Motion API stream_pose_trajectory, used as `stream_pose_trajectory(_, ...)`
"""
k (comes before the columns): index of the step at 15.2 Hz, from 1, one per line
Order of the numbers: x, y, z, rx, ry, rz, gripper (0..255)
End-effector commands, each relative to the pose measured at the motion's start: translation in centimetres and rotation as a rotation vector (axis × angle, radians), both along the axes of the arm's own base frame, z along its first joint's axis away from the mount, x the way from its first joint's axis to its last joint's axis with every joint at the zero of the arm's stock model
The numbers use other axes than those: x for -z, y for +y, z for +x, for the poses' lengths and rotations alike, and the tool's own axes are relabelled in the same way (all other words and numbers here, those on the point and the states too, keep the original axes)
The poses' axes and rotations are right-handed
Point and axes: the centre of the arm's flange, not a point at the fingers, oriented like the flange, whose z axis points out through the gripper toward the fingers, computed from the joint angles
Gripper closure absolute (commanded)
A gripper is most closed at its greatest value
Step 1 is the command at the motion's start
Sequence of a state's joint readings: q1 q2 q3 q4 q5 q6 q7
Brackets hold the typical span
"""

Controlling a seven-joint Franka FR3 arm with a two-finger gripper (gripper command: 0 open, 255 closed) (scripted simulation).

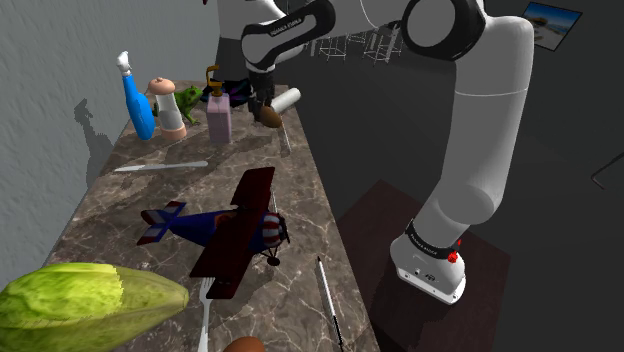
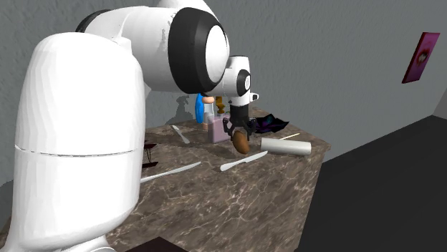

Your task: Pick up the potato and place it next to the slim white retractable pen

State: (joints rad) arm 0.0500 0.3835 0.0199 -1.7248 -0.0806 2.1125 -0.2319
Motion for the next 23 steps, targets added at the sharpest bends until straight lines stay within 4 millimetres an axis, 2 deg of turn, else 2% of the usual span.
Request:
stream_pose_trajectory(1,-1.2,0.0,0.0,0.000,0.000,0.000,255)
stream_pose_trajectory(19,-10.3,0.0,0.0,0.000,0.000,0.000,255)
stream_pose_trajectory(23,-10.3,3.0,-4.3,0.000,0.000,0.000,255)
